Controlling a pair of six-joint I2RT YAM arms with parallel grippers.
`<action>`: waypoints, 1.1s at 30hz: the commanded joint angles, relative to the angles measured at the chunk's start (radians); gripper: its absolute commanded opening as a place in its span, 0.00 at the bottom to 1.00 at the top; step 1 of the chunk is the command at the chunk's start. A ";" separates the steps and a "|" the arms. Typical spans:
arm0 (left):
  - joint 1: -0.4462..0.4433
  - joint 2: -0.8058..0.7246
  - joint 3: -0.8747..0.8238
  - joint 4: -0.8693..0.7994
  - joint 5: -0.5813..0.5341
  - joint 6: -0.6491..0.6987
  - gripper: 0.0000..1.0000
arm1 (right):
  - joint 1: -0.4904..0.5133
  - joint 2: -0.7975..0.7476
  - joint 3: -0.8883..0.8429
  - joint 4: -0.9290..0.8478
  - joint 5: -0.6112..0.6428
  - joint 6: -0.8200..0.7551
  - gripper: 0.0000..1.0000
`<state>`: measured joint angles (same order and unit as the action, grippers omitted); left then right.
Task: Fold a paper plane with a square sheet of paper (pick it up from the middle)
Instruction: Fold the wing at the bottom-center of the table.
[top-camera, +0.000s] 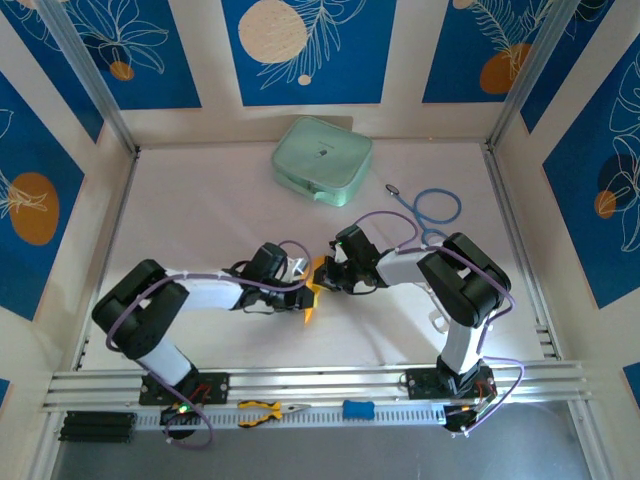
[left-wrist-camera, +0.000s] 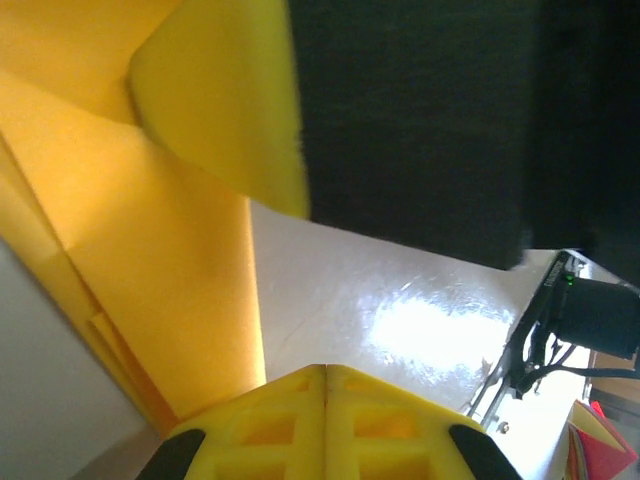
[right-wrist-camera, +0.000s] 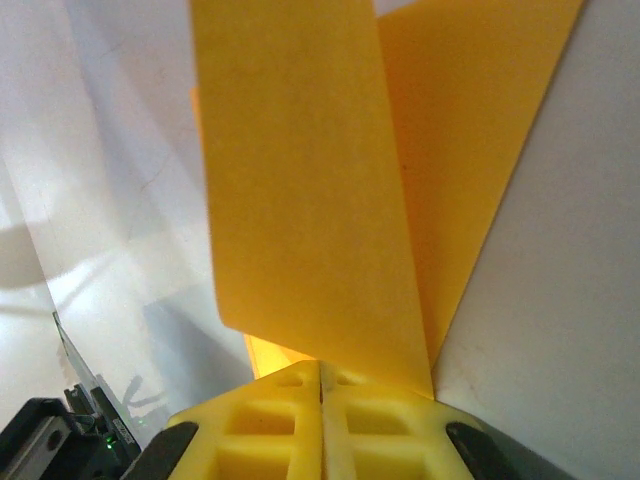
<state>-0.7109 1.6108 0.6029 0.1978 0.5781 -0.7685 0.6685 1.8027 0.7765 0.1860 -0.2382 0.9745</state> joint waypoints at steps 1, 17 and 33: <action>0.006 0.038 -0.026 0.015 0.018 -0.004 0.03 | 0.017 0.043 -0.055 -0.186 0.073 0.010 0.08; -0.040 0.000 -0.108 -0.049 0.092 0.015 0.00 | 0.022 0.058 -0.071 -0.198 0.104 0.030 0.08; -0.133 -0.069 -0.158 -0.109 0.083 -0.010 0.00 | 0.022 0.059 -0.068 -0.201 0.122 0.048 0.08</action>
<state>-0.7971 1.5459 0.4759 0.2005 0.6109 -0.7692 0.6903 1.8004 0.7673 0.1894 -0.2405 1.0046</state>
